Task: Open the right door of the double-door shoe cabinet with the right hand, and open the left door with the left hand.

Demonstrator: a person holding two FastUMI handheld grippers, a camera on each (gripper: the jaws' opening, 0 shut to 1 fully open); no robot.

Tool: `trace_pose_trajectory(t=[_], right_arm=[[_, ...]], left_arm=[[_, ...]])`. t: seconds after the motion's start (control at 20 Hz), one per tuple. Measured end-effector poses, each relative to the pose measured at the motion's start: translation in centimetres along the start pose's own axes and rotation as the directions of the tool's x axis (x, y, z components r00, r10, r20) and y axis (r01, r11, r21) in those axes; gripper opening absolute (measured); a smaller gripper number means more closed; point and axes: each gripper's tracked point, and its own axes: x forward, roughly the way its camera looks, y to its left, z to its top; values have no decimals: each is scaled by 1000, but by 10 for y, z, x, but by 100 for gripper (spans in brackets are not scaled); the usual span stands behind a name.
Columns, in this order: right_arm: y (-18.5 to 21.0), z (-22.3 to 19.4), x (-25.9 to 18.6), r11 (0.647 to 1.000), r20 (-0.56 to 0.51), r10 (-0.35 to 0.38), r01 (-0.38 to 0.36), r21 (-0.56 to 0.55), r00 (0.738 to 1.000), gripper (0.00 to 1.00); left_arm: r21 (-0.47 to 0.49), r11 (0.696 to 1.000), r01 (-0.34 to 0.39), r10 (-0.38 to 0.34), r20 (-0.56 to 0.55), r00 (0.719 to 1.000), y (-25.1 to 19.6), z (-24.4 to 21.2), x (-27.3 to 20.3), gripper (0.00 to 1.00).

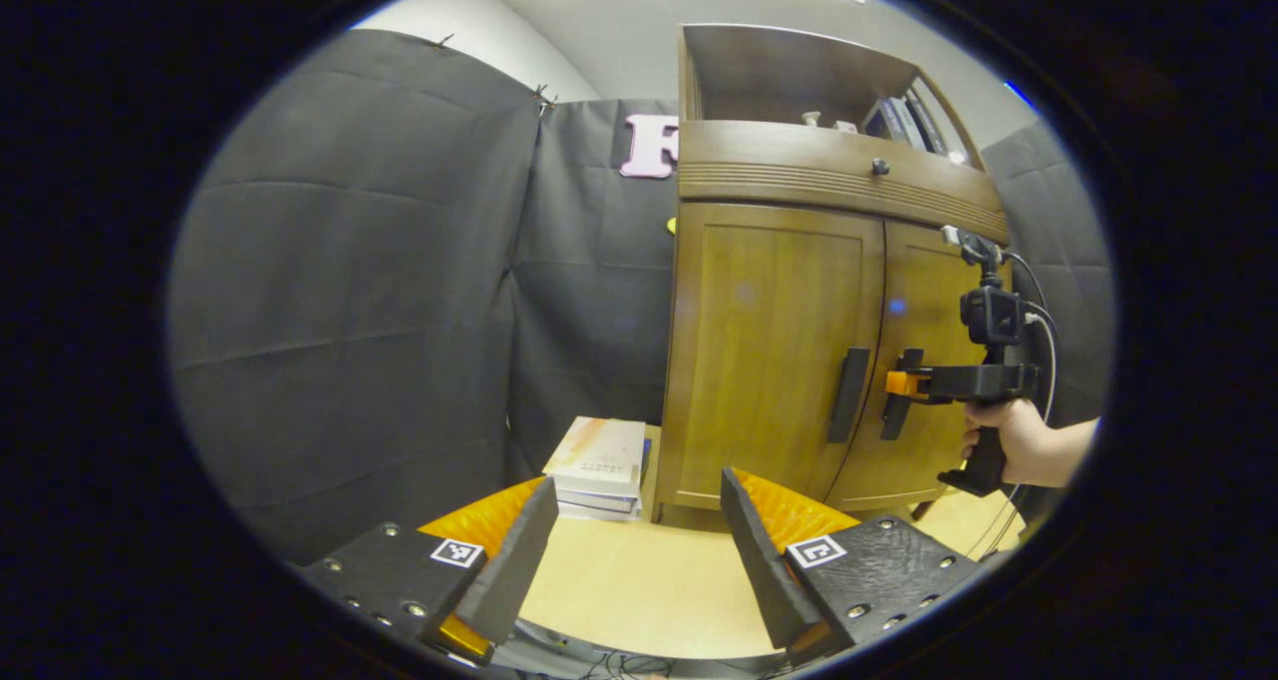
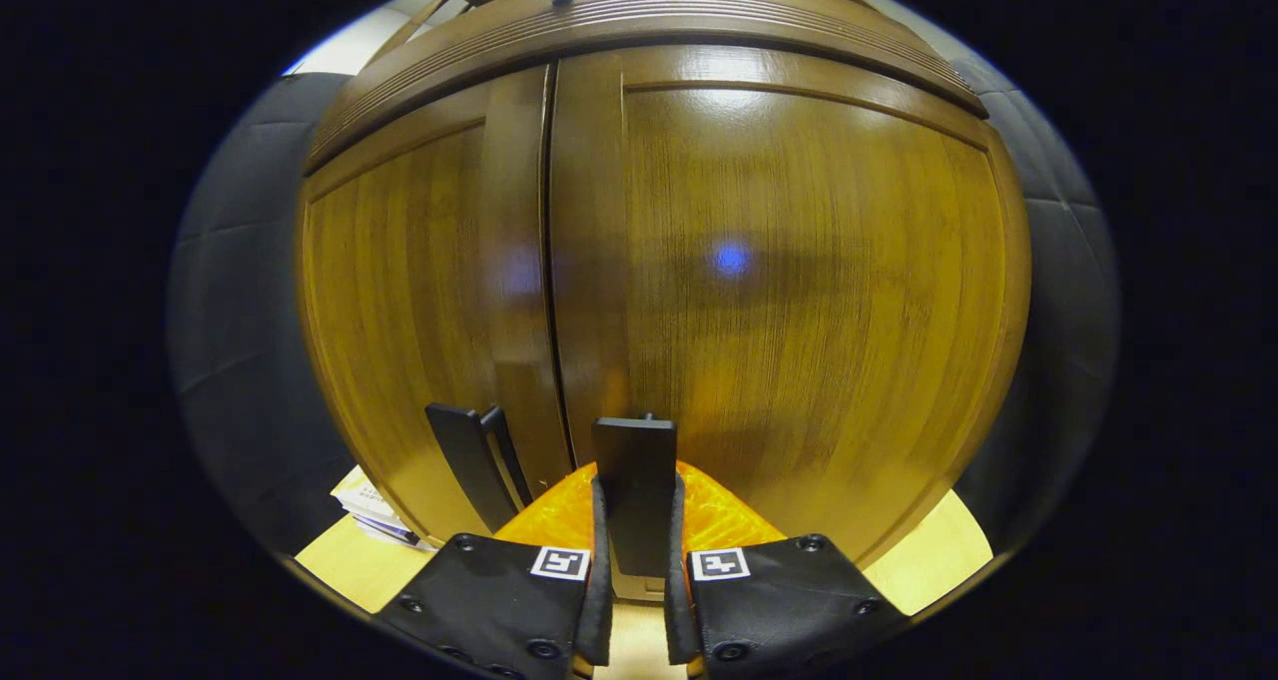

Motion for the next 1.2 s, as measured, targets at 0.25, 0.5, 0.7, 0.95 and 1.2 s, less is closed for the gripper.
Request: trace_pose_trajectory(t=[0.25,0.5,0.7,0.95,1.2], right_arm=[[0,5,-9,999,1,35,-35,-17,999,23],[-2,8,-18,998,3,53,-53,-29,999,22],[-7,8,-18,998,6,64,-64,-18,998,23],[-14,8,-18,993,0,118,-118,4,993,22],[-21,21,-21,986,4,165,-165,7,986,22]], left_arm=[[2,998,57,-57,-14,998,-7,0,-3,92],[-62,988,139,-139,6,990,-15,16,-13,92],[-17,985,173,-173,34,984,-15,19,-11,92],[-16,984,176,-175,31,984,-22,23,-13,92],[-10,981,196,-195,26,980,-51,28,-16,92]])
